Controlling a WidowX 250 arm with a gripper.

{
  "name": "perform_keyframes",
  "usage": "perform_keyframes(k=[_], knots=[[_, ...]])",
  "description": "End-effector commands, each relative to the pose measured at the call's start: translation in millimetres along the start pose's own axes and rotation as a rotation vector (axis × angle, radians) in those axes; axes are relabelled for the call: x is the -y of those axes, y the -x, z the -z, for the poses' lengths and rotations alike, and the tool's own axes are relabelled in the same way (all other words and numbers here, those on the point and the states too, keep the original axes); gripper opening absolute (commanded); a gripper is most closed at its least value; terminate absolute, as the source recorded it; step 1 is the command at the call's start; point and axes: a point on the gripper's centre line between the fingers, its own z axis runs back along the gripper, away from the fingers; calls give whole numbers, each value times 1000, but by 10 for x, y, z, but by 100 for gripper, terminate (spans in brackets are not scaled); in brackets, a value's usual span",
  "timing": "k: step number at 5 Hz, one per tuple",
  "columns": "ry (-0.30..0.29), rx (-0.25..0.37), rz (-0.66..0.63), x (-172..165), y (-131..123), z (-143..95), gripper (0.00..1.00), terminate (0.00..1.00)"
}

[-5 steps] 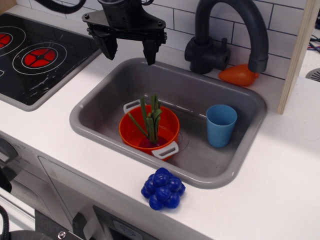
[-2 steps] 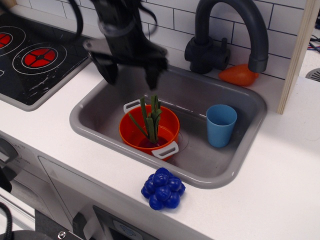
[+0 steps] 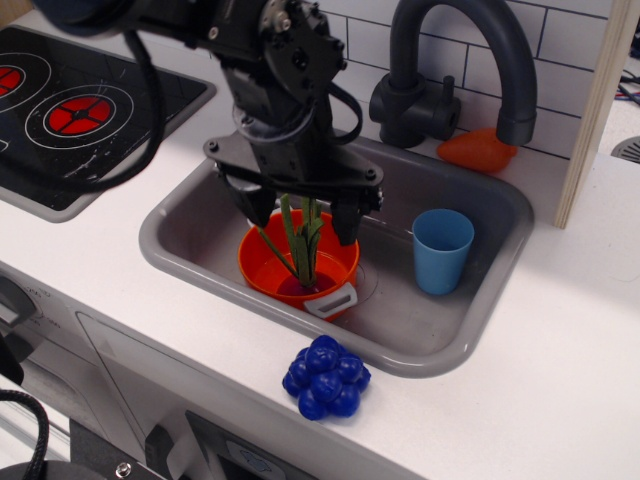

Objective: Take beet from pot sink

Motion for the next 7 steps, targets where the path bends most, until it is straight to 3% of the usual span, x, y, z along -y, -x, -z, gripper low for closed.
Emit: perform_keyframes(k=[1, 2, 3, 5, 6, 7], knots=[[-99, 35, -68, -43, -116, 79, 100, 0], [-161, 12, -92, -124, -121, 245, 100, 0], [-177, -4, -124, -162, -99, 346, 0, 0], [-170, -13, -119, -198, -182, 253, 0, 0], [-183, -13, -185, -236, -308, 174, 0, 0], [-219, 139, -279, -310, -589, -57, 0, 0]])
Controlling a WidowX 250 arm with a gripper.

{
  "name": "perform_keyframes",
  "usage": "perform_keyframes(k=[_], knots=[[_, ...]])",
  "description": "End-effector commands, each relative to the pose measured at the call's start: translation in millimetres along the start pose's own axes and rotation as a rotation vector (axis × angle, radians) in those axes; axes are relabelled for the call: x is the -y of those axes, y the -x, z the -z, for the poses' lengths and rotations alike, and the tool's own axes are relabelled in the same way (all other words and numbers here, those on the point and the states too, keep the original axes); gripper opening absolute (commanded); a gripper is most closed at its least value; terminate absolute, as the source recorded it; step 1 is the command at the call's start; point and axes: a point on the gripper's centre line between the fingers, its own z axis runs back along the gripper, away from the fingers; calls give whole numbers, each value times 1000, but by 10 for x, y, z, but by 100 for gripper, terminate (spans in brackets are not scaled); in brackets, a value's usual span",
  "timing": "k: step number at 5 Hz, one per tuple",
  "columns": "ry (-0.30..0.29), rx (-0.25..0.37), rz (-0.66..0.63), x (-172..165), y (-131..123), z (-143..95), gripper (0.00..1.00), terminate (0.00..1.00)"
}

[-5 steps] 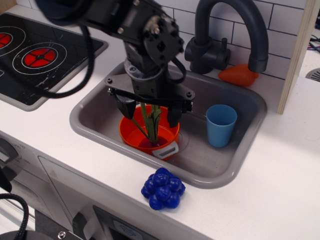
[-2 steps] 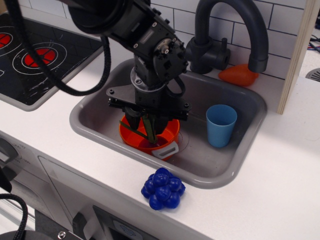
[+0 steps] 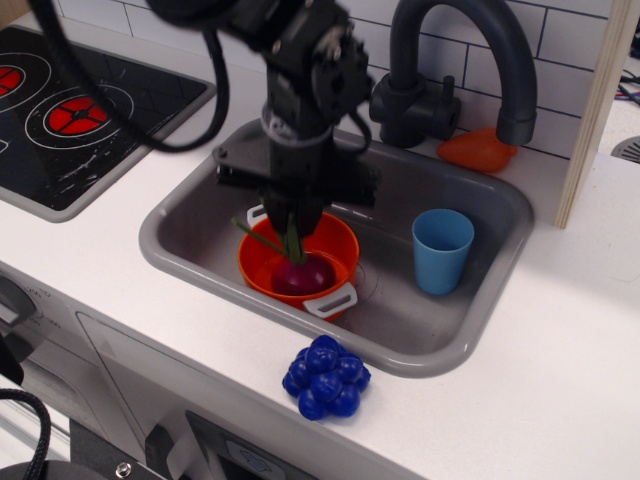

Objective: Take beet from pot sink

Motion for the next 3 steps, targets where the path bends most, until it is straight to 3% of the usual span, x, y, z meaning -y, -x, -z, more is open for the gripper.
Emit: perform_keyframes(k=[1, 2, 3], knots=[[-23, 257, -196, -106, -582, -611, 0, 0], [6, 223, -211, 75, -618, -717, 0, 0], [43, 184, -201, 335, -631, -635, 0, 0]])
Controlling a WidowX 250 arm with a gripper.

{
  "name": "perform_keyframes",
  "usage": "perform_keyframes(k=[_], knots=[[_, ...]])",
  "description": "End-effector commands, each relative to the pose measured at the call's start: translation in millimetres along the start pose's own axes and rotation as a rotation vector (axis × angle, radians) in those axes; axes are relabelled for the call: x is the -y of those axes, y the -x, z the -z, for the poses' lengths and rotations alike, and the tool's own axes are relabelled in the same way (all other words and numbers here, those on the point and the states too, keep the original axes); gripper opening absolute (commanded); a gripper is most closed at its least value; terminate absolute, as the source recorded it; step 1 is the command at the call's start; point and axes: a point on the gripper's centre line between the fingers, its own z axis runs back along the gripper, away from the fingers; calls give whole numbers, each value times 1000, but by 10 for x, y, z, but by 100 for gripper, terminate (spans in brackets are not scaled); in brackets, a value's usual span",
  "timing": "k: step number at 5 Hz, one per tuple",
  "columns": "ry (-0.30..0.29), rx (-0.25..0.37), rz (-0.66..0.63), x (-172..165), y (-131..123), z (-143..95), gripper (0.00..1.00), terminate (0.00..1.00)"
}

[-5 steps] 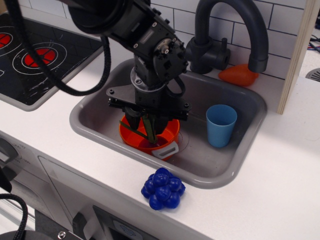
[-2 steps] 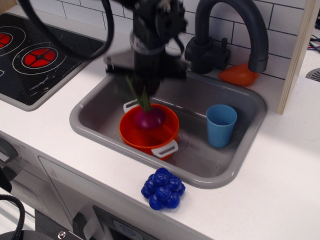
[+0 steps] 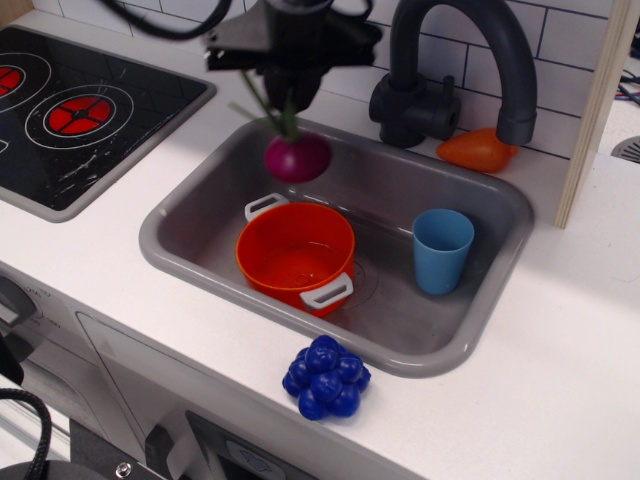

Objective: Take beet from pot sink

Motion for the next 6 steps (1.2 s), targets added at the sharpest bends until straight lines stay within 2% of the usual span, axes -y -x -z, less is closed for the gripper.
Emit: perform_keyframes(k=[1, 3, 4, 5, 6], knots=[[54, -13, -8, 383, 53, 91, 0, 0], [47, 8, 22, 446, 227, 187, 0, 0], [23, -18, 38, 456, 306, 296, 0, 0], [19, -17, 61, 431, 360, 363, 0, 0], [-16, -6, 64, 420, 378, 440, 100, 0]])
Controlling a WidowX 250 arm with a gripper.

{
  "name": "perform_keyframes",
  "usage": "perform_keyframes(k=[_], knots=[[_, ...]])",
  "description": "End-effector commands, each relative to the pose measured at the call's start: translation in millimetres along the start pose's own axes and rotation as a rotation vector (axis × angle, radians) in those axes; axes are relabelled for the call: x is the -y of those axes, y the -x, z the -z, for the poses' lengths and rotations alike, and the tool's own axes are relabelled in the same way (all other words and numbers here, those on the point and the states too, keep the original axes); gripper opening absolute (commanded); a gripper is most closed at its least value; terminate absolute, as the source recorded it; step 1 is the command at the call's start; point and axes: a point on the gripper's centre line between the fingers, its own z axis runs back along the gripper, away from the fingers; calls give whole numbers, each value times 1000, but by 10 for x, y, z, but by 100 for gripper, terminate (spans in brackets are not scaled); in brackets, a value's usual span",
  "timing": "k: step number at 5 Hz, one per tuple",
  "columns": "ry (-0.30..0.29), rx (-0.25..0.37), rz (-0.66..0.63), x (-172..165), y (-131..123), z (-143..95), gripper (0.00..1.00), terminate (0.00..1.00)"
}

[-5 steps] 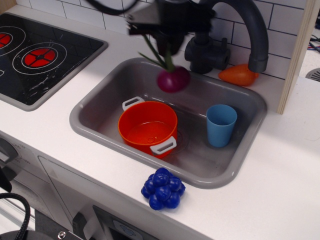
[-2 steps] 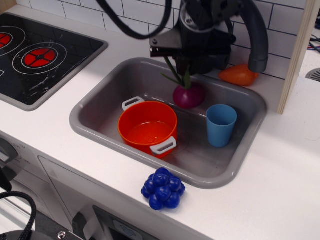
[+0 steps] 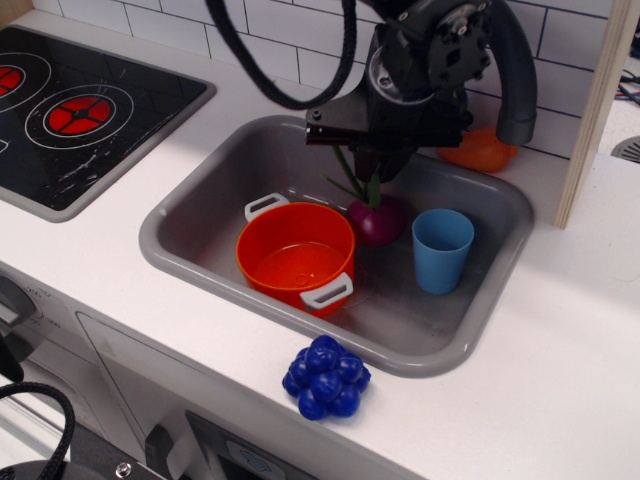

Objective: Take beet from pot sink

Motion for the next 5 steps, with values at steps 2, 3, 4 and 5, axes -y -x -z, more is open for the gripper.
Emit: perform_keyframes(k=[2, 3, 4, 5], knots=[[0, 50, -30, -87, -161, -185, 100, 0], [31, 97, -72, -152, -281, -416, 100, 0], [31, 97, -72, -152, -281, -416, 100, 0], [31, 97, -72, -152, -281, -416, 100, 100]])
